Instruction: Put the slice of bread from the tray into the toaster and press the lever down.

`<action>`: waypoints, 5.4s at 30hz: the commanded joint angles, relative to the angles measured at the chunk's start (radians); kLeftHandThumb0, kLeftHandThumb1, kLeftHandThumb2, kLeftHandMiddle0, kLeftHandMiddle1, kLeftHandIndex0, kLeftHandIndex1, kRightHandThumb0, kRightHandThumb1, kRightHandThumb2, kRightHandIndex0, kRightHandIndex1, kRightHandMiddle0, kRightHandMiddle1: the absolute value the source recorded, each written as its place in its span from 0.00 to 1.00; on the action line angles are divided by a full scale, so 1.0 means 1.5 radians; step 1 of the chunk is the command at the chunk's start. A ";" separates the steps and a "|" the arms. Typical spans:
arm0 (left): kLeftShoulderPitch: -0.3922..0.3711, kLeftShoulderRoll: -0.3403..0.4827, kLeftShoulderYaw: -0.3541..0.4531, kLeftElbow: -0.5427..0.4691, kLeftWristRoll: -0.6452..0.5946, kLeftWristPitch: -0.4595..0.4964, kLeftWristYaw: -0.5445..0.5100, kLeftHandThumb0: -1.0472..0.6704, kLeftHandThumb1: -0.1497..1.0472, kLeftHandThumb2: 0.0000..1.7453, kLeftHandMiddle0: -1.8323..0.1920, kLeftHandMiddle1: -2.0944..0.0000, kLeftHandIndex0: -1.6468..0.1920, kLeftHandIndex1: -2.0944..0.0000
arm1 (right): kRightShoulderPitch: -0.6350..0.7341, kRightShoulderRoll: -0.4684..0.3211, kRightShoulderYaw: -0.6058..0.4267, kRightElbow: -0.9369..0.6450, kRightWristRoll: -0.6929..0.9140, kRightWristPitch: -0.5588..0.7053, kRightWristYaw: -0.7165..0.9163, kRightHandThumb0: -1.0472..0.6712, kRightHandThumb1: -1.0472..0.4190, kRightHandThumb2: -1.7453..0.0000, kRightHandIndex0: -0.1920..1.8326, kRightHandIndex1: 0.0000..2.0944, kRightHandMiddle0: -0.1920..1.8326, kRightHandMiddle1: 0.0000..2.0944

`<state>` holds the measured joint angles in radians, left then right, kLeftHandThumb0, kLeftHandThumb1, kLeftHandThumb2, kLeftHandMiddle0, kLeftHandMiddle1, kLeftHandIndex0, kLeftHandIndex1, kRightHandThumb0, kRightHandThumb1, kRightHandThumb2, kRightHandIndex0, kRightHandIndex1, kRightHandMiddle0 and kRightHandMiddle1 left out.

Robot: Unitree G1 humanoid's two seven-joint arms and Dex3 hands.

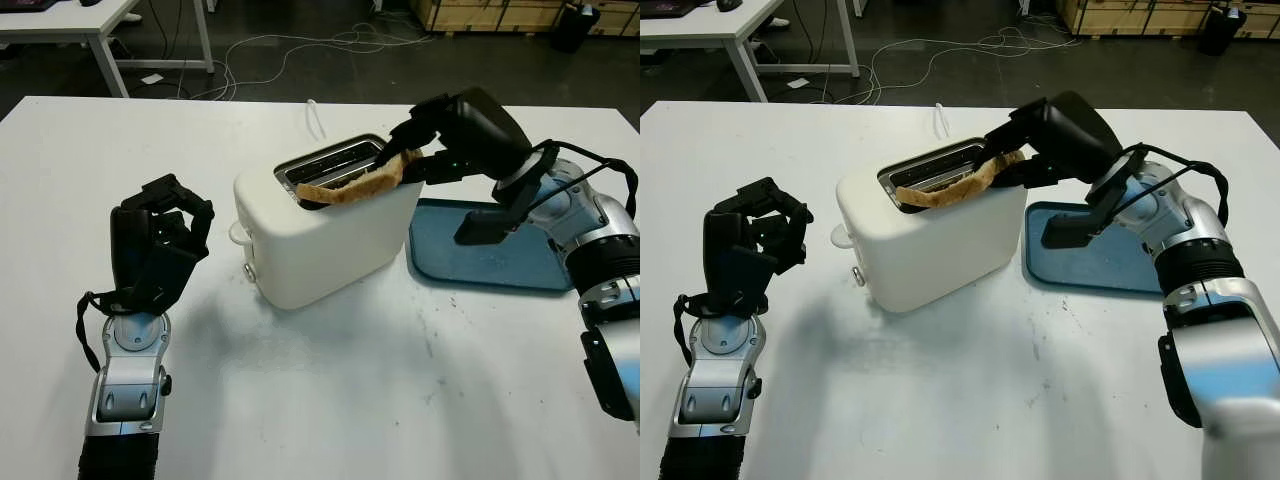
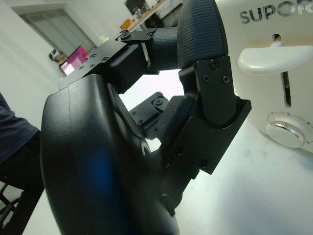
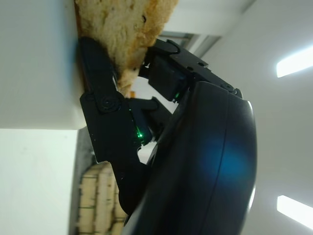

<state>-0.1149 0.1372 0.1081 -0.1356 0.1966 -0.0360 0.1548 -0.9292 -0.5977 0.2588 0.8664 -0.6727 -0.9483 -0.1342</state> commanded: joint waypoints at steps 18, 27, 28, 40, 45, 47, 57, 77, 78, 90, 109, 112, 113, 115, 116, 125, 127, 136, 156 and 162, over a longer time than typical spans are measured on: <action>0.003 -0.003 -0.001 -0.010 0.001 0.002 0.001 0.15 0.65 0.49 0.25 0.27 0.32 0.27 | -0.092 -0.045 0.056 0.002 -0.075 0.051 -0.016 0.38 0.09 0.85 0.63 0.83 0.52 0.79; 0.001 -0.004 0.000 -0.004 -0.003 -0.003 0.001 0.15 0.64 0.50 0.25 0.28 0.31 0.28 | -0.150 -0.048 0.094 0.038 -0.098 0.032 -0.023 0.36 0.09 0.84 0.64 0.83 0.52 0.81; 0.001 -0.004 0.000 -0.004 -0.003 -0.003 0.002 0.15 0.64 0.50 0.25 0.28 0.31 0.28 | -0.157 -0.049 0.100 0.039 -0.101 0.032 -0.016 0.35 0.09 0.83 0.64 0.83 0.51 0.82; 0.003 -0.005 0.000 -0.004 -0.001 -0.004 0.004 0.15 0.65 0.49 0.25 0.28 0.32 0.27 | -0.208 -0.042 0.165 0.019 -0.140 0.012 0.024 0.34 0.09 0.81 0.65 0.83 0.51 0.83; 0.004 -0.004 0.001 -0.003 -0.005 -0.007 0.002 0.15 0.65 0.49 0.25 0.28 0.32 0.28 | -0.222 -0.030 0.169 0.011 -0.116 0.017 0.111 0.34 0.09 0.81 0.64 0.83 0.50 0.83; 0.003 -0.005 0.002 0.000 -0.008 -0.011 0.001 0.15 0.65 0.49 0.25 0.28 0.32 0.28 | -0.230 -0.025 0.165 0.003 -0.102 0.020 0.157 0.35 0.09 0.81 0.64 0.83 0.50 0.83; 0.003 -0.006 -0.004 -0.007 0.007 0.000 0.007 0.14 0.65 0.49 0.25 0.28 0.31 0.28 | -0.273 0.008 0.152 -0.092 -0.008 0.126 0.460 0.36 0.09 0.84 0.64 0.83 0.50 0.83; -0.001 -0.005 -0.003 -0.003 -0.001 -0.006 0.001 0.14 0.68 0.46 0.25 0.28 0.32 0.28 | -0.320 0.002 0.133 -0.132 -0.022 0.174 0.511 0.34 0.09 0.78 0.62 0.83 0.49 0.83; -0.001 -0.004 -0.003 -0.003 -0.001 -0.006 0.001 0.15 0.68 0.46 0.26 0.28 0.32 0.28 | -0.321 0.002 0.132 -0.132 -0.022 0.174 0.509 0.34 0.09 0.78 0.62 0.83 0.49 0.83; 0.000 -0.007 -0.002 -0.003 -0.004 -0.008 0.003 0.15 0.67 0.46 0.26 0.28 0.32 0.28 | -0.323 -0.008 0.130 -0.133 -0.031 0.168 0.496 0.34 0.09 0.79 0.62 0.83 0.49 0.83; 0.001 -0.006 -0.001 0.000 0.000 -0.011 0.007 0.15 0.67 0.47 0.25 0.28 0.32 0.28 | -0.315 -0.012 0.151 -0.117 -0.067 0.163 0.484 0.34 0.09 0.80 0.62 0.83 0.48 0.83; 0.001 -0.008 -0.001 -0.002 -0.002 -0.009 0.007 0.15 0.66 0.47 0.25 0.28 0.32 0.28 | -0.307 -0.008 0.152 -0.110 -0.060 0.163 0.484 0.34 0.09 0.80 0.61 0.83 0.48 0.83; 0.002 -0.008 -0.001 -0.002 -0.001 -0.009 0.007 0.15 0.66 0.47 0.25 0.28 0.32 0.28 | -0.305 -0.007 0.153 -0.108 -0.058 0.163 0.484 0.34 0.09 0.80 0.61 0.83 0.48 0.83; 0.002 -0.008 -0.002 -0.005 0.003 -0.006 0.008 0.14 0.66 0.48 0.25 0.28 0.32 0.28 | -0.301 -0.003 0.155 -0.109 -0.056 0.165 0.486 0.34 0.09 0.80 0.61 0.83 0.48 0.83; 0.002 -0.008 -0.003 -0.005 0.003 -0.006 0.008 0.14 0.66 0.48 0.25 0.28 0.32 0.28 | -0.300 -0.001 0.157 -0.109 -0.055 0.166 0.492 0.34 0.09 0.80 0.61 0.83 0.48 0.83; 0.005 -0.007 -0.001 -0.006 0.000 -0.006 0.007 0.15 0.66 0.48 0.25 0.28 0.32 0.28 | -0.300 0.006 0.167 -0.108 -0.054 0.169 0.505 0.34 0.09 0.81 0.62 0.83 0.48 0.83; 0.005 -0.008 -0.001 -0.008 -0.003 -0.003 0.005 0.15 0.66 0.48 0.25 0.28 0.32 0.28 | -0.301 0.007 0.165 -0.111 -0.050 0.173 0.509 0.34 0.09 0.82 0.62 0.83 0.47 0.83; 0.005 -0.010 -0.002 -0.007 -0.001 -0.004 0.007 0.15 0.66 0.48 0.25 0.28 0.32 0.28 | -0.298 0.009 0.175 -0.111 -0.068 0.158 0.482 0.25 0.09 0.79 0.61 0.77 0.51 0.69; 0.006 -0.010 0.000 -0.008 -0.005 -0.004 0.006 0.15 0.65 0.48 0.25 0.28 0.32 0.27 | -0.304 -0.009 0.090 -0.117 0.081 0.179 0.579 0.00 0.19 1.00 0.09 0.00 0.15 0.01; 0.006 0.007 0.003 -0.016 0.004 -0.010 -0.001 0.15 0.68 0.46 0.26 0.27 0.33 0.27 | -0.168 0.001 -0.075 -0.148 0.238 0.166 0.413 0.17 0.12 0.99 0.30 0.22 0.38 0.06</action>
<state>-0.1107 0.1367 0.1080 -0.1418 0.1976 -0.0393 0.1574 -1.2426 -0.5992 0.1898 0.6624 -0.3519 -0.7111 0.5341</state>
